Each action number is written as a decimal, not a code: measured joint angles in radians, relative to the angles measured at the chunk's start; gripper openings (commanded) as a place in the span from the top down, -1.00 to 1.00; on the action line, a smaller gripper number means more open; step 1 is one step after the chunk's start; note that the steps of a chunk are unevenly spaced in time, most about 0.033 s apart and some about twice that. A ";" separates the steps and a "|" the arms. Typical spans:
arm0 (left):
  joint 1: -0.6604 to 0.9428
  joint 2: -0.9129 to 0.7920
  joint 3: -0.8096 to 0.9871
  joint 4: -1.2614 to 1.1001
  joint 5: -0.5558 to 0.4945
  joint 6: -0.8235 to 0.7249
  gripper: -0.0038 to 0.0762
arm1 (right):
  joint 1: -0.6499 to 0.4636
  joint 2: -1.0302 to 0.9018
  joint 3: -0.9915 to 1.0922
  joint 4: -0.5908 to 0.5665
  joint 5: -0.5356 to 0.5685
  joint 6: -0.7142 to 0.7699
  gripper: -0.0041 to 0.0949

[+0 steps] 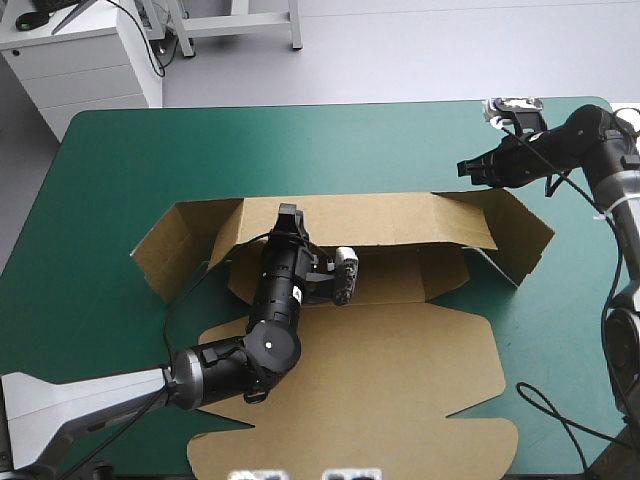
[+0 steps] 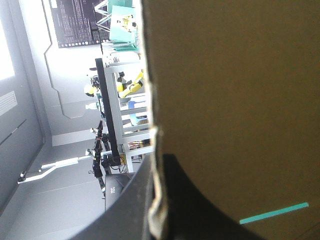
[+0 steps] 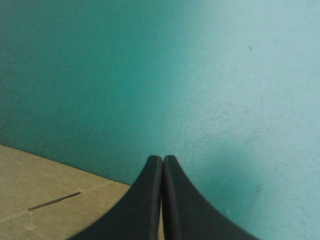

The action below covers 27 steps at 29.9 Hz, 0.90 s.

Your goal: Fold the box

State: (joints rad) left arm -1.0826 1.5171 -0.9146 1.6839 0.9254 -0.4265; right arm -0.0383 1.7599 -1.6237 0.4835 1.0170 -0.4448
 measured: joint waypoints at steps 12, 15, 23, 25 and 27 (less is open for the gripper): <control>0.002 0.000 -0.033 -0.003 -0.006 0.000 0.92 | 0.000 -0.011 -0.007 0.005 0.180 -0.033 0.95; 0.014 0.000 -0.037 -0.001 -0.017 0.000 0.92 | 0.000 -0.027 -0.006 0.005 0.199 -0.033 0.95; 0.041 0.000 -0.037 0.000 -0.037 0.000 0.92 | 0.000 -0.103 0.143 0.017 0.200 -0.049 0.95; 0.042 0.000 -0.037 0.001 -0.037 0.000 0.92 | 0.000 -0.122 0.189 0.019 0.201 -0.053 0.95; 0.042 0.000 -0.038 0.002 -0.037 0.000 0.92 | 0.000 -0.143 0.221 0.019 0.204 -0.055 0.95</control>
State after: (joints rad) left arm -1.0401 1.5171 -0.9525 1.6857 0.8886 -0.4265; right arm -0.0383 1.6169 -1.4032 0.5022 1.2211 -0.5002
